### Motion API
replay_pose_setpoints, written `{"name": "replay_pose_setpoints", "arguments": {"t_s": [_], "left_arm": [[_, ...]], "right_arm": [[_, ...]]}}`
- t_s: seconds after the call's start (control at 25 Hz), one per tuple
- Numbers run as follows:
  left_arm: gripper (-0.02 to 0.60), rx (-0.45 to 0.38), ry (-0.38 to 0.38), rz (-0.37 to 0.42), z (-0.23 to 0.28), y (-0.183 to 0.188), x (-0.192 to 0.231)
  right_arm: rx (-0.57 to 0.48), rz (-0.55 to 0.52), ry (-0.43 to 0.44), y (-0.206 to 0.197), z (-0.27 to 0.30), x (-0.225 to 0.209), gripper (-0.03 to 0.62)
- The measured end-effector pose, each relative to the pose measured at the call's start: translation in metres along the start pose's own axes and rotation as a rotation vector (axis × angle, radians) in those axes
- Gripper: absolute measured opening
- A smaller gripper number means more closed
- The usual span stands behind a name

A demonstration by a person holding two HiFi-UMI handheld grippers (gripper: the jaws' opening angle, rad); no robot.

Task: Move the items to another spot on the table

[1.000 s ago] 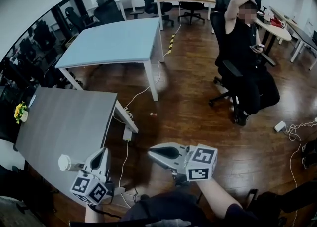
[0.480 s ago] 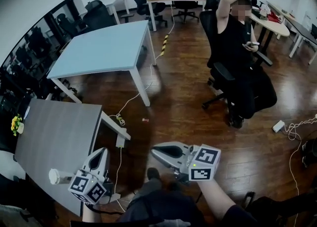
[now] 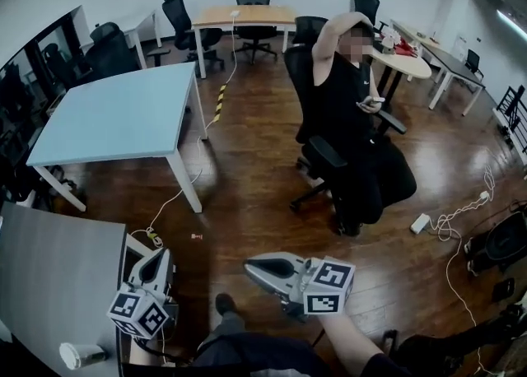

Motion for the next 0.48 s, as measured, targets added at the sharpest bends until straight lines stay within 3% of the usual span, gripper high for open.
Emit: {"name": "replay_pose_setpoints", "arguments": {"t_s": [0.2, 0.48], "left_arm": [[0.009, -0.02, -0.025, 0.009, 0.029, 0.011, 0.067], [0.008, -0.057, 0.07, -0.074, 0.036, 0.018, 0.16]], "right_arm": [[0.078, -0.057, 0.01, 0.023, 0.081, -0.016, -0.015], [0.213, -0.172, 0.066, 0.04, 0.187, -0.036, -0.015]]}}
Point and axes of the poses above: the fingertips, and each gripper's own axes: z forward along the fingers, x to its left, y out of its top, the point moved 5 cm from there along -z, backward along the fingers, and after that the axes turned 8 degrees about z, right-handed, at the moved point
